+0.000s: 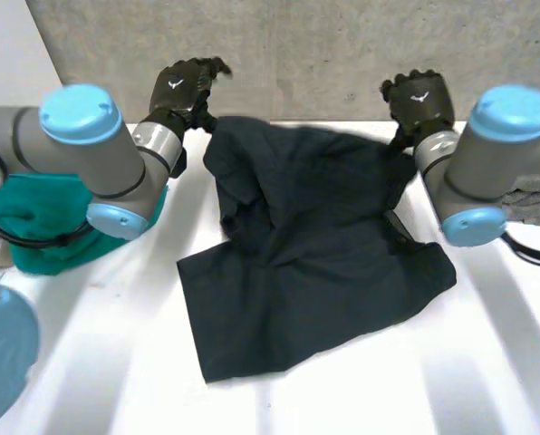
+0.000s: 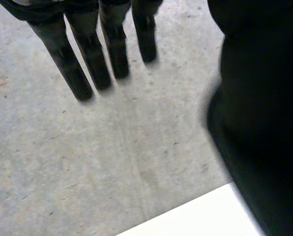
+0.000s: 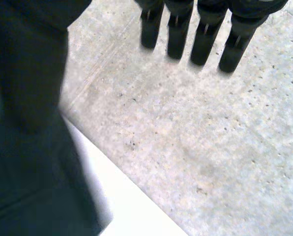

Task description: Fold the laundry.

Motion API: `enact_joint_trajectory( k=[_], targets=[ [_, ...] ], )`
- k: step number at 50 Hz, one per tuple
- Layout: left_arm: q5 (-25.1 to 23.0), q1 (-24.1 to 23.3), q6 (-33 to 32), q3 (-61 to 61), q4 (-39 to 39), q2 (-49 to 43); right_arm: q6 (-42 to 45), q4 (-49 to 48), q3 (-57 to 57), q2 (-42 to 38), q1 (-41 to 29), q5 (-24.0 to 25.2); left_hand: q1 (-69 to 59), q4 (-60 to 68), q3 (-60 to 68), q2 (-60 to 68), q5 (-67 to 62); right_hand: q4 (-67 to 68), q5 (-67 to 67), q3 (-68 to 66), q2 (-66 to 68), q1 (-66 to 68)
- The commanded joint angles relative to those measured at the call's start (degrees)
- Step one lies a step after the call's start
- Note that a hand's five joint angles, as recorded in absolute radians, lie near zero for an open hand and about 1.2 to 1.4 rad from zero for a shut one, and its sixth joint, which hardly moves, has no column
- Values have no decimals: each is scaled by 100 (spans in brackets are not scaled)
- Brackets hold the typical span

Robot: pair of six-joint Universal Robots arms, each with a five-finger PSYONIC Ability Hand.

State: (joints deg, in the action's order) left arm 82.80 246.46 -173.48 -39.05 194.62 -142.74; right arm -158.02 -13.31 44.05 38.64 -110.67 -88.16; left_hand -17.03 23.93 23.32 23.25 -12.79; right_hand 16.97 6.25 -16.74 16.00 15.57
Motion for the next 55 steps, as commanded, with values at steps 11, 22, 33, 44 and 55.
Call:
enact_joint_trajectory(
  k=[11,22,33,44,55],
  targets=[
    [219,288,17,-1392,85,1703,44,451,999,1830,142,790,703,-1393,-1332,-1325,1279,-697,-625,674,-600,-557],
    [219,-282,-361,-4434,-749,4227,999,2568,2633,3034,1012,1565,278,-969,-908,-900,855,687,759,-710,784,826],
    [281,-1443,-977,-6421,-1506,4571,2618,3467,4067,3132,1601,1881,-1084,393,454,462,-507,2070,2142,-2093,2167,2210],
    [1159,-1786,-1021,-6616,-1427,3298,2733,2589,4876,2851,1769,2901,-483,-207,-146,-138,93,1818,1890,-1841,1915,1958],
    [1274,-1769,-1021,-6474,-848,2971,2672,1736,4832,2236,1707,2945,-546,-144,-83,-76,30,1666,1738,-1689,1763,1806]
  ],
)
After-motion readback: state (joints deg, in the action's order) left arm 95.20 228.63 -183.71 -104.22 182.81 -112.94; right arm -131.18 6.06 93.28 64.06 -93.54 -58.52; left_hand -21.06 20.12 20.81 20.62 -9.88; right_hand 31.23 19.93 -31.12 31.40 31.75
